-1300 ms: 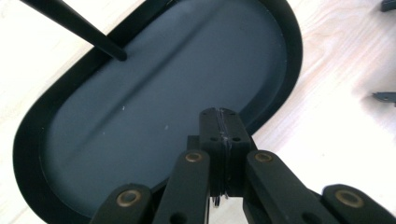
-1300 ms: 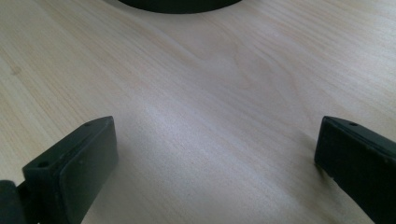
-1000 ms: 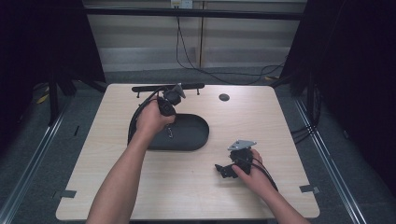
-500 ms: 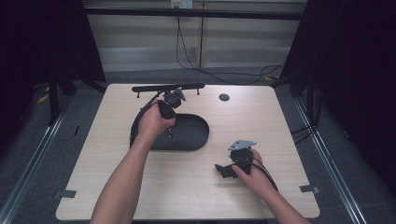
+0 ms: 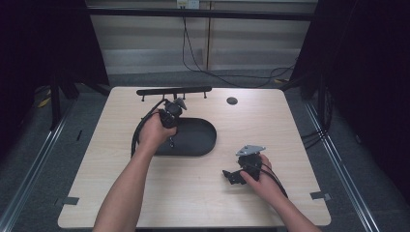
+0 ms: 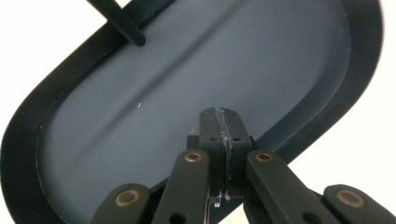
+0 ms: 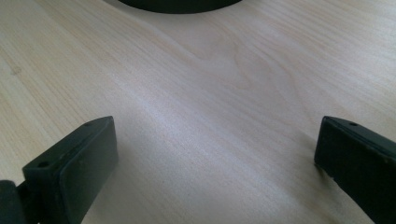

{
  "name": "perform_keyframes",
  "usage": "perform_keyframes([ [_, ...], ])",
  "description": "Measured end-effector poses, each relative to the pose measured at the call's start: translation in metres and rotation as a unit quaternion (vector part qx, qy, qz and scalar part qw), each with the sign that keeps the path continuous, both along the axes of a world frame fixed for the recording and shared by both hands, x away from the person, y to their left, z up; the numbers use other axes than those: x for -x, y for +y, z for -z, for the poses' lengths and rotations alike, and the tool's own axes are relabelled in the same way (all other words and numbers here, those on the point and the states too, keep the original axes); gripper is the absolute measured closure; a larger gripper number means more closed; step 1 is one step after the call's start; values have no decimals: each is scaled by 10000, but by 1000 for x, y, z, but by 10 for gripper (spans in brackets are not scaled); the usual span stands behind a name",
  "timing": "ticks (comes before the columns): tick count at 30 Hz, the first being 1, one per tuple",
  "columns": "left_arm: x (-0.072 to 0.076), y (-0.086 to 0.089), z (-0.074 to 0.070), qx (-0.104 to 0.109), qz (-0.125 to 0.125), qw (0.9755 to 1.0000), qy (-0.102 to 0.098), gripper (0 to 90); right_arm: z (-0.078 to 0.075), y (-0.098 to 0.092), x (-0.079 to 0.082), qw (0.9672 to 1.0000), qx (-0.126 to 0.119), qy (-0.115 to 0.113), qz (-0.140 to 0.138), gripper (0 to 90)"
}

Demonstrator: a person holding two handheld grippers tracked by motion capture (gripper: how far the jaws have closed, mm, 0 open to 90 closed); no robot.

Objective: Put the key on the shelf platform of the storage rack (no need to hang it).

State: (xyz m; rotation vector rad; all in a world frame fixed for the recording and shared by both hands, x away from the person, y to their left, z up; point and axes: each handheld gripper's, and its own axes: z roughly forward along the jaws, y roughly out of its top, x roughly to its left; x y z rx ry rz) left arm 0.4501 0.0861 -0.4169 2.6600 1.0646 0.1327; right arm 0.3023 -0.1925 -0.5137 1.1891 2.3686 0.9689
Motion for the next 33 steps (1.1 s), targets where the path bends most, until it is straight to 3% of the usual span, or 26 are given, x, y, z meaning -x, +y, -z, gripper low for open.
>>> perform_keyframes([
  [8,-1,2,4,-52,57,10000,-57,891,0,0,0,10000,0,0,1,0],
  [10,-2,1,6,0,52,9999,-139,890,0,0,0,10000,1,1,1,0],
  [33,-3,-1,18,188,-35,9995,-257,861,0,0,0,10000,-6,28,10,0],
])
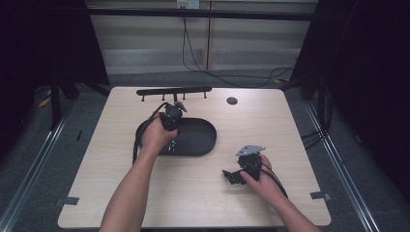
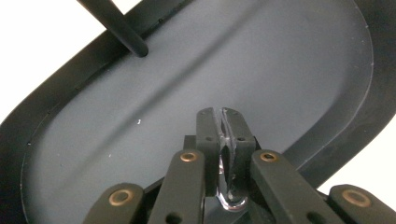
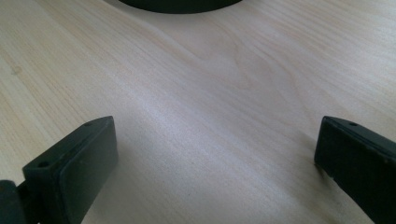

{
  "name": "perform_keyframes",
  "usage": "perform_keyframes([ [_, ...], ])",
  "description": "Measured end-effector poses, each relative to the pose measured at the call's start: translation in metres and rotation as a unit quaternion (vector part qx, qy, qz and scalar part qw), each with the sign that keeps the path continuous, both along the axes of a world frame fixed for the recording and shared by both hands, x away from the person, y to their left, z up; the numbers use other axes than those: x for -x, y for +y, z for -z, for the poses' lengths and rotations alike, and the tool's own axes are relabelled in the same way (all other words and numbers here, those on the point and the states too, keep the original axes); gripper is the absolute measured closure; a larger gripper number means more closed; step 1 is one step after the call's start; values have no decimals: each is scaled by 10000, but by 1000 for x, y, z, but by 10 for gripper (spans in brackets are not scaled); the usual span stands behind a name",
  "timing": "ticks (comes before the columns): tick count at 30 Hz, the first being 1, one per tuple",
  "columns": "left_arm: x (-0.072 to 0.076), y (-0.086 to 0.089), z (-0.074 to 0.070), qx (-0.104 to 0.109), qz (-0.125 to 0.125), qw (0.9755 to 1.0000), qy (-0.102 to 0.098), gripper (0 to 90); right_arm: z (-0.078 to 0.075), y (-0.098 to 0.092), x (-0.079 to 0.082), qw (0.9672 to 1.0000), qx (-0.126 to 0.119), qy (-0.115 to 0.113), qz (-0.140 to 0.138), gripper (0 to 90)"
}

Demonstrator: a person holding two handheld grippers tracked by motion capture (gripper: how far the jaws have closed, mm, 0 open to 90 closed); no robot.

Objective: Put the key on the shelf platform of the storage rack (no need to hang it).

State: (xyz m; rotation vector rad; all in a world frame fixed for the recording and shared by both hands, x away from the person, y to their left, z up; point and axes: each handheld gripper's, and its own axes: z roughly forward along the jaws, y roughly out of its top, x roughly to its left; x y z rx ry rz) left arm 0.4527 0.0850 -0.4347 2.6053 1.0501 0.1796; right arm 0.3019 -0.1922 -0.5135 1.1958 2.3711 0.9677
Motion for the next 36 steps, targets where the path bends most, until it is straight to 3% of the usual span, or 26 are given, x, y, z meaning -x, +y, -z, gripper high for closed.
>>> perform_keyframes([
  [18,9,6,-5,152,-17,9998,100,800,0,1,0,10000,-1,5,6,0],
  [19,10,7,-5,240,-69,9997,81,792,0,1,0,10000,-9,-6,9,0],
  [28,15,11,-10,375,-121,9992,55,728,0,1,0,10000,5,-22,-13,0],
  [36,20,13,-17,409,-104,9991,42,672,0,1,1,10000,-14,-7,-9,0],
])
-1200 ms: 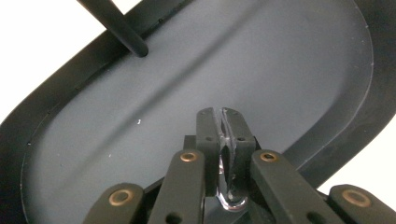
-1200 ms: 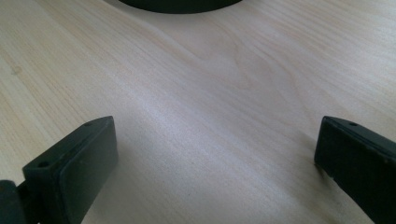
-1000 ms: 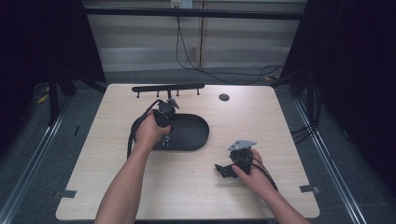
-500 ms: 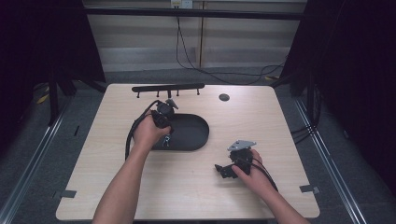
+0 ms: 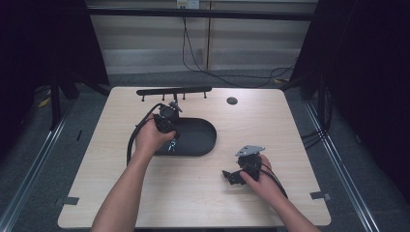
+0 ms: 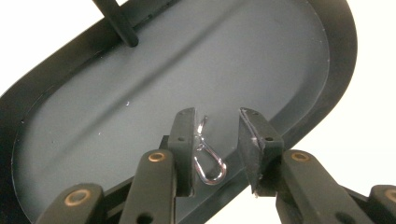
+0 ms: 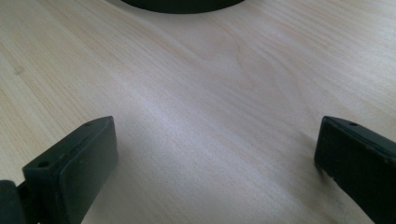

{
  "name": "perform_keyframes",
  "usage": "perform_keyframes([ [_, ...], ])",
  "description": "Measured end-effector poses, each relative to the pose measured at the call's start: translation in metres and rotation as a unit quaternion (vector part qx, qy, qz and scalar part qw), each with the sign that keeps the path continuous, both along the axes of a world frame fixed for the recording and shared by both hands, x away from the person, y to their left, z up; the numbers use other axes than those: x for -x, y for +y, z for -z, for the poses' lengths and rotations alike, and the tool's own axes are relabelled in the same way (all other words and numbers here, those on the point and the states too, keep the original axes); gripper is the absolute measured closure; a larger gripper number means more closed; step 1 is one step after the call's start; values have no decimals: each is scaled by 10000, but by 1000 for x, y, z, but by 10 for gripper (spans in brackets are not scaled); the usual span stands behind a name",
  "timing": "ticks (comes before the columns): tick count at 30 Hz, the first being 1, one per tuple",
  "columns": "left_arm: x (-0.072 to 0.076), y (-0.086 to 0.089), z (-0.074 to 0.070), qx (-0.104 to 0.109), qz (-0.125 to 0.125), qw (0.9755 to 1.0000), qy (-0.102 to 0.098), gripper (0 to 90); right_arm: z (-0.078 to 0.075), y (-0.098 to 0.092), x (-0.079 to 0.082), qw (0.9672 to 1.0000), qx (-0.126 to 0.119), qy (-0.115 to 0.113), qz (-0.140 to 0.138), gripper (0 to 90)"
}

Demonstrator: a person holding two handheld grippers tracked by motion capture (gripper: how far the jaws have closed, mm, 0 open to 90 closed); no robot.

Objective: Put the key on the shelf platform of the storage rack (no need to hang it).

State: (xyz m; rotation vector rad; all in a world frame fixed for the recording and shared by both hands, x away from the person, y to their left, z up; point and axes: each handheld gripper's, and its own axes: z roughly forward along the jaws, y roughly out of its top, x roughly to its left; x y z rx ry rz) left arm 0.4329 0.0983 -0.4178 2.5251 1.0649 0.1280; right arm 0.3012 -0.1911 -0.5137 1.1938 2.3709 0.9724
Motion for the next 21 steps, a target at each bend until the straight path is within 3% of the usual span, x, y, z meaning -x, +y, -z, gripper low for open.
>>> perform_keyframes([
  [10,6,3,-1,-37,124,9999,-5,626,0,0,0,10000,0,1,0,0],
  [21,16,9,-5,88,145,9998,-56,573,0,0,0,10000,12,-9,-15,0],
])
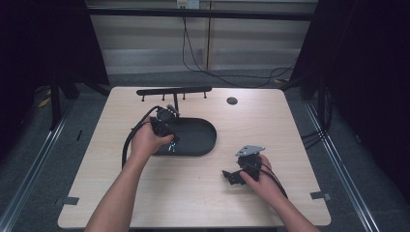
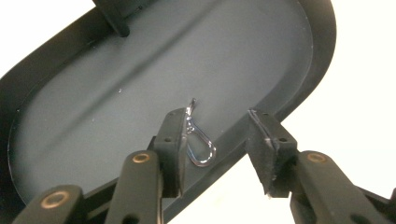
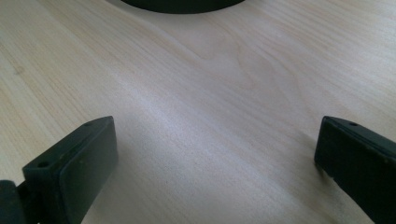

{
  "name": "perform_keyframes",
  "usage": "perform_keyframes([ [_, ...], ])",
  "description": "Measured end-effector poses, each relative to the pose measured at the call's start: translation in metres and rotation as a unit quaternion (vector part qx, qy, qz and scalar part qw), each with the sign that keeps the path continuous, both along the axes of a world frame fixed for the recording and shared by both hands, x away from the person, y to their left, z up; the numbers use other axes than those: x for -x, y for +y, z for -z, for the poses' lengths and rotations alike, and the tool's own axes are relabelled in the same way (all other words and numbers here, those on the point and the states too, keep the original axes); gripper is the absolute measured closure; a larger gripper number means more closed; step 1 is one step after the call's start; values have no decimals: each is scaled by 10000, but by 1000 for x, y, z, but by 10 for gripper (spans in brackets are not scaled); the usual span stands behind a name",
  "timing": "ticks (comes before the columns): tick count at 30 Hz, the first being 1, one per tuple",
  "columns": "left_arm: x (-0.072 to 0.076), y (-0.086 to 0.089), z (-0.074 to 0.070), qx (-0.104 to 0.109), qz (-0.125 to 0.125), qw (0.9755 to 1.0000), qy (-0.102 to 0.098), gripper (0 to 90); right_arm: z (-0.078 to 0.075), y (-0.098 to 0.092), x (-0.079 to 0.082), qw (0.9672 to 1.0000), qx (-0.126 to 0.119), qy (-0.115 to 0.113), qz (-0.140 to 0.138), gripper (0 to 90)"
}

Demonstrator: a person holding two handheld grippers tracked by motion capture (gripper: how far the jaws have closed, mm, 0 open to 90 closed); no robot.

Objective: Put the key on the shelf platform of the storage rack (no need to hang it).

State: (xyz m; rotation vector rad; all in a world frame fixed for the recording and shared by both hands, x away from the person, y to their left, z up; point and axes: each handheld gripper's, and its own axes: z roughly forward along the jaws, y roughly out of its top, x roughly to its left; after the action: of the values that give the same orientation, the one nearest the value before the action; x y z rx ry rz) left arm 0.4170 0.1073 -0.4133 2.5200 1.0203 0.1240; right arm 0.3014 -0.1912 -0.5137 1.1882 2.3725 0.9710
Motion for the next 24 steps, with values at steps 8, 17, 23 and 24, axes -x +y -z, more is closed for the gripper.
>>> perform_keyframes([
  [8,8,6,2,95,17,9999,-75,498,0,0,0,10000,0,0,0,0],
  [17,16,10,7,267,39,9995,-142,369,0,0,0,10000,1,0,-1,0],
  [23,19,13,8,322,67,9993,-168,325,0,0,0,10000,0,0,-1,0],
  [24,20,13,8,330,80,9993,-181,318,0,0,0,10000,0,1,0,0],
])
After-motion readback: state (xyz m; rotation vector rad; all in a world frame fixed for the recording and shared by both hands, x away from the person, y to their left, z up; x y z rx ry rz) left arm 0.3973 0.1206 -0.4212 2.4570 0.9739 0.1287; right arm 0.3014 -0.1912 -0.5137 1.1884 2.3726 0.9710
